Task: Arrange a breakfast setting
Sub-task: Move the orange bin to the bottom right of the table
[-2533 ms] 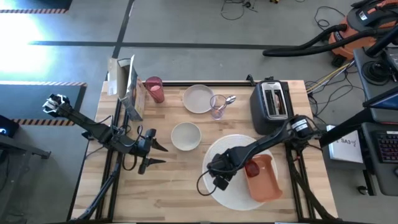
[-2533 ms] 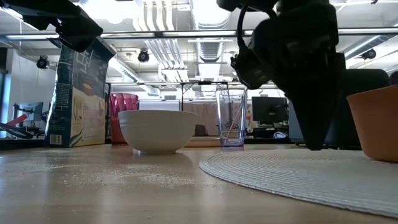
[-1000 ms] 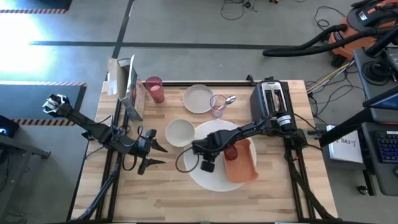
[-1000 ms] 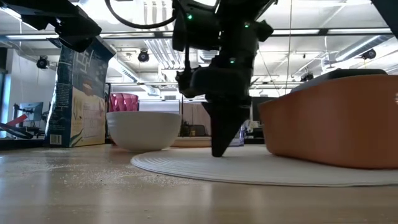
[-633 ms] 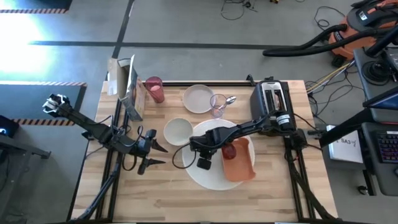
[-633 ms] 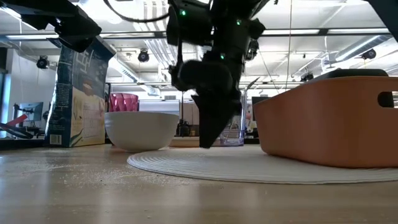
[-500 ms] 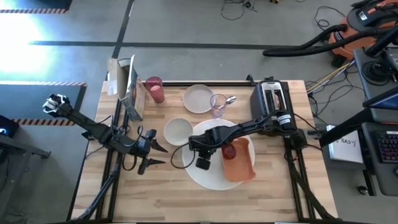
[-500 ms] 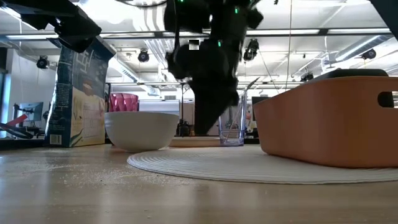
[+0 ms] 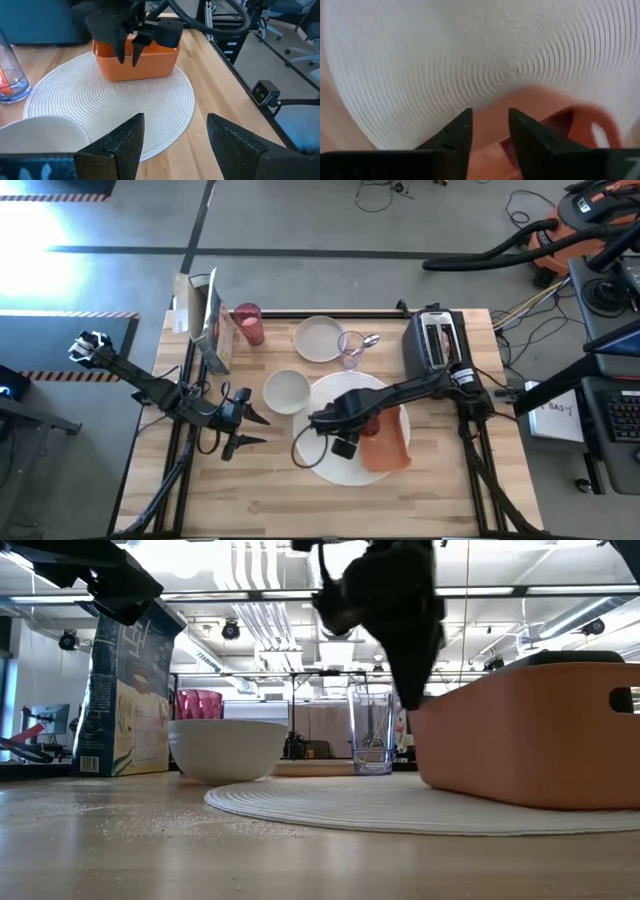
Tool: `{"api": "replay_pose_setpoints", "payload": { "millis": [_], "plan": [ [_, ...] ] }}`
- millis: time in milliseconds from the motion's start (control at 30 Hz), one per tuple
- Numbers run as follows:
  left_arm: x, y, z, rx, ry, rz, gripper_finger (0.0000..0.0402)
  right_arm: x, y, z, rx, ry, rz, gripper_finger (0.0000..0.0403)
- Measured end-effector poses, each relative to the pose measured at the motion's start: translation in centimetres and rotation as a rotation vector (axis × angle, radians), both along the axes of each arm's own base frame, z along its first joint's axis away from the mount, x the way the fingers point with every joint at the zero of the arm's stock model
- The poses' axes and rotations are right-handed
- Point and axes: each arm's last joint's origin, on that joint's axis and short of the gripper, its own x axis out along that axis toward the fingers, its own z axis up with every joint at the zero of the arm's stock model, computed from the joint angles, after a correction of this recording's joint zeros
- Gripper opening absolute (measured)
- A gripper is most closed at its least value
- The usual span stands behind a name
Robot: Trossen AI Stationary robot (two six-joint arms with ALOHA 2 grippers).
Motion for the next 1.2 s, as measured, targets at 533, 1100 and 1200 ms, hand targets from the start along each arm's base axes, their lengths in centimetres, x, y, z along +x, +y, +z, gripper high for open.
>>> {"api": "replay_pose_setpoints", "payload": {
  "millis": [533,1100,1200],
  "plan": [
    [0.0,0.0,0.0,0.0,-0.002,0.0,0.0199,-1.5,3.7,0.7,-0.002,0.017,-0.214,0.0207],
    [0.0,0.0,-0.1,0.007,0.01,0.0,0.0199,-2.8,6.5,-0.1,-0.084,-0.002,-0.489,0.0205],
    [-0.1,0.0,-0.1,0.009,0.015,0.0,0.0199,-3.3,7.1,-0.6,-0.099,0.009,-0.536,0.0205]
  ]
}}
